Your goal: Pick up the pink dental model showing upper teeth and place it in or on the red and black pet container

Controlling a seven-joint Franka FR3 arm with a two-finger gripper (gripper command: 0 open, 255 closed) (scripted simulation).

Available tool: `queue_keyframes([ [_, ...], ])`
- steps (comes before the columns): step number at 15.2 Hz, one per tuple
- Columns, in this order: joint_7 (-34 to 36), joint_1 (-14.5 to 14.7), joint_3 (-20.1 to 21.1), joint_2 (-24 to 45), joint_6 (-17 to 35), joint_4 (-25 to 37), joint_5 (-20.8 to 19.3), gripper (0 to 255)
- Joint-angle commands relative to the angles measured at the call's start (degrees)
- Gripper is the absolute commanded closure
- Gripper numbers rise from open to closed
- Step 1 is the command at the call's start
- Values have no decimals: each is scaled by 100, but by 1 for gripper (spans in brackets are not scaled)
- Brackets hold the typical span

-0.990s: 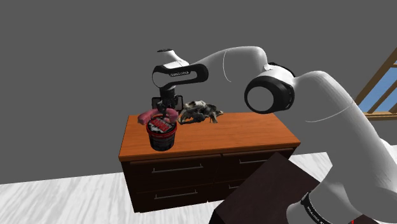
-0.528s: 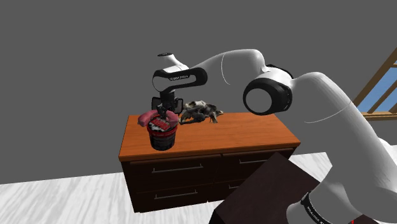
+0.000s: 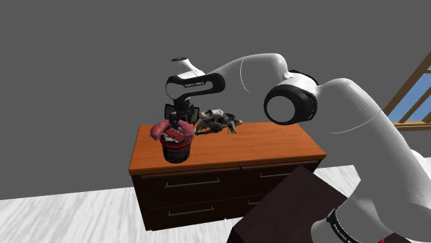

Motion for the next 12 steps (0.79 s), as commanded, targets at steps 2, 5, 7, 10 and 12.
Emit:
queue_keyframes([
  [2,-1,3,1,-74,-137,63,1,0],
  [5,-5,12,3,-224,-562,338,5,0],
  [7,-5,12,3,-225,-562,337,5,0],
  [10,-5,12,3,-224,-562,338,5,0],
  [12,-5,12,3,-224,-562,339,5,0],
])
